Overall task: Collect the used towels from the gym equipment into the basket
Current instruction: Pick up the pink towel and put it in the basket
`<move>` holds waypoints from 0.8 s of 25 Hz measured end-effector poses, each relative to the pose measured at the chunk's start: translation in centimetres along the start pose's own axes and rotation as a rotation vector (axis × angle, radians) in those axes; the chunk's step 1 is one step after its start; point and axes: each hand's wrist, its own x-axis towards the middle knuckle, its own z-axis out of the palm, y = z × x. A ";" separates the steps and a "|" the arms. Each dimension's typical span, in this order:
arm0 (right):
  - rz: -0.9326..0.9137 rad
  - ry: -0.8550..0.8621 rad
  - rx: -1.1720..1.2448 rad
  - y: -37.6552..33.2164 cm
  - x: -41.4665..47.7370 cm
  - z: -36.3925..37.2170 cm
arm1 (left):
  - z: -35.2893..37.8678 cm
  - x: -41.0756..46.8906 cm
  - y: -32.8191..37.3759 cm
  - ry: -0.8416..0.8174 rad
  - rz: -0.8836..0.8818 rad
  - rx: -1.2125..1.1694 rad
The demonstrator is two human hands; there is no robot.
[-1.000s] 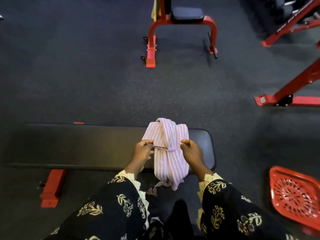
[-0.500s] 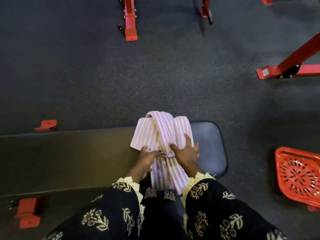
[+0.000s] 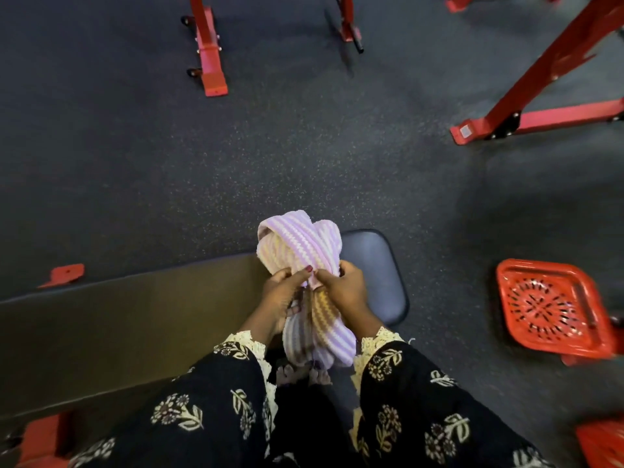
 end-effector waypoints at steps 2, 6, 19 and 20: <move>-0.046 0.080 0.054 -2.2 -2.3 -3.3 | 2.0 -3.3 2.3 -0.068 0.135 0.041; -0.174 0.268 0.202 -6.2 -7.1 -11.5 | 8.1 -11.0 6.2 -0.240 0.353 0.125; -0.217 0.853 0.483 4.3 -21.7 -43.7 | 37.2 -31.0 -4.8 -0.814 0.596 0.518; -0.193 0.908 0.481 6.6 -23.2 -46.5 | 39.8 -32.6 -7.5 -0.856 0.572 0.545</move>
